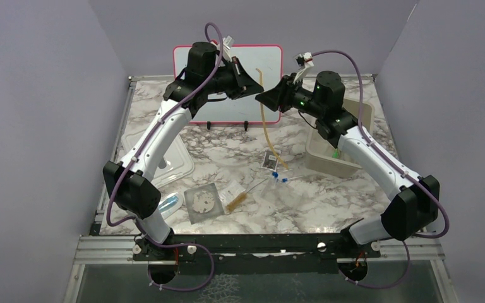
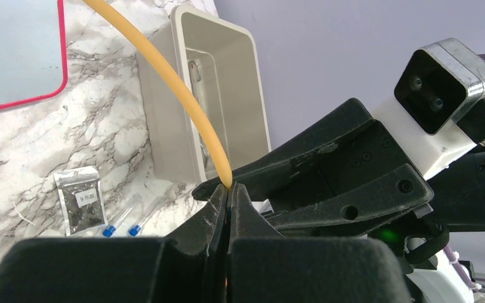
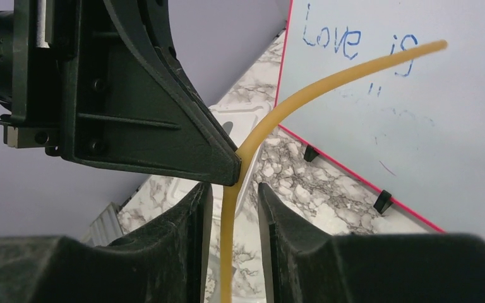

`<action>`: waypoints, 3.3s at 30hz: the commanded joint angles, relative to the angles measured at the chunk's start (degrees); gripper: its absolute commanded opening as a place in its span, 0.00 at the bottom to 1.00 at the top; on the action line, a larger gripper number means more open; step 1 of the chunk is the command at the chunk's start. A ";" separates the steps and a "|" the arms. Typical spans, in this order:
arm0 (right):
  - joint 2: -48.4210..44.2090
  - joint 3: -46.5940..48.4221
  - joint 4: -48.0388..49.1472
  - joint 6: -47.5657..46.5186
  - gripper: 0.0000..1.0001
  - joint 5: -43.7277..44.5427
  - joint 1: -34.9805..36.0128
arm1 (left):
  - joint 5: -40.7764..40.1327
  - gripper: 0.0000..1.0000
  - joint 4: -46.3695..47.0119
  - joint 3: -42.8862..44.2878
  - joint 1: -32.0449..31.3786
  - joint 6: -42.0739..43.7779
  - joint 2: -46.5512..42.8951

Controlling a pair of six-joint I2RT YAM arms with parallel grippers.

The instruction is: Organize the chemistry lab equipment

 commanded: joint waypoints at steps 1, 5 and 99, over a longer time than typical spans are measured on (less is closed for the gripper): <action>-0.35 0.13 2.69 -0.60 0.30 -1.18 -0.04 | 1.34 0.00 1.29 -0.19 0.05 -0.18 -0.25; -0.40 0.16 2.85 -0.32 0.09 -1.15 -0.04 | 1.18 0.00 1.28 -0.45 0.04 -0.18 -0.58; -1.04 0.45 -35.79 -4.00 0.50 20.22 -15.21 | -5.54 0.76 1.53 -19.96 5.85 13.24 -7.88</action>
